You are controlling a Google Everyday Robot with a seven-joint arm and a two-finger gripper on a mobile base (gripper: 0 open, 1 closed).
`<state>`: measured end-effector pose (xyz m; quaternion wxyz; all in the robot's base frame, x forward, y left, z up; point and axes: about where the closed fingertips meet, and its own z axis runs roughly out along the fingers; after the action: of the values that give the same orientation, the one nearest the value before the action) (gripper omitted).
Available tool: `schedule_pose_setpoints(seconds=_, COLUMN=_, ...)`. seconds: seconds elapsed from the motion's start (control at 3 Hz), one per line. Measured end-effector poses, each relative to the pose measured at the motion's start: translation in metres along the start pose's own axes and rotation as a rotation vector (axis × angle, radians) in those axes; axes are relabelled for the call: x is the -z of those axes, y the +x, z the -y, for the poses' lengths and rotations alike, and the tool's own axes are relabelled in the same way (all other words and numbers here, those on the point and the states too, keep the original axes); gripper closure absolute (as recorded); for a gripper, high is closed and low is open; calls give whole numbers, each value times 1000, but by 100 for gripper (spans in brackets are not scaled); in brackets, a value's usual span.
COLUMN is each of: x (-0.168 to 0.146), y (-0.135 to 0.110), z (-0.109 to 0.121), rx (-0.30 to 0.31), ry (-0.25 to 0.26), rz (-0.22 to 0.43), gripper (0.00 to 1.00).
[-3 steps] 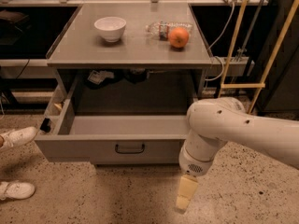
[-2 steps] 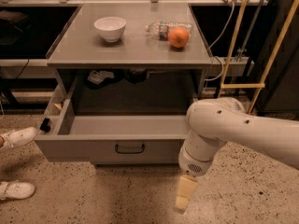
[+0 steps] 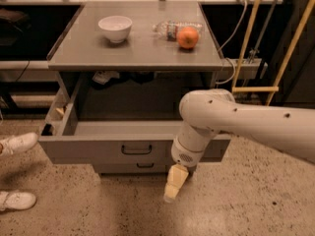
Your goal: Close top drawer
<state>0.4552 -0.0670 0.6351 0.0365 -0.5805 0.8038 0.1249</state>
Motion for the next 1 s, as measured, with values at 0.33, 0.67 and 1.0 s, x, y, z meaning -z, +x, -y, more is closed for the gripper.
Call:
schedule_pose_setpoints(seconds=0.33, x=-6, y=-40, z=27, rx=-19, ry=18, rz=30, gripper=0)
schedule_pose_setpoints(seconds=0.67, x=-11, y=-101, z=63, rx=-30, ry=36, rz=65, gripper=0)
schedule_pose_setpoints(seconds=1.0, x=-5, y=-152, z=100, rx=-55, ry=66, rz=102, gripper=0)
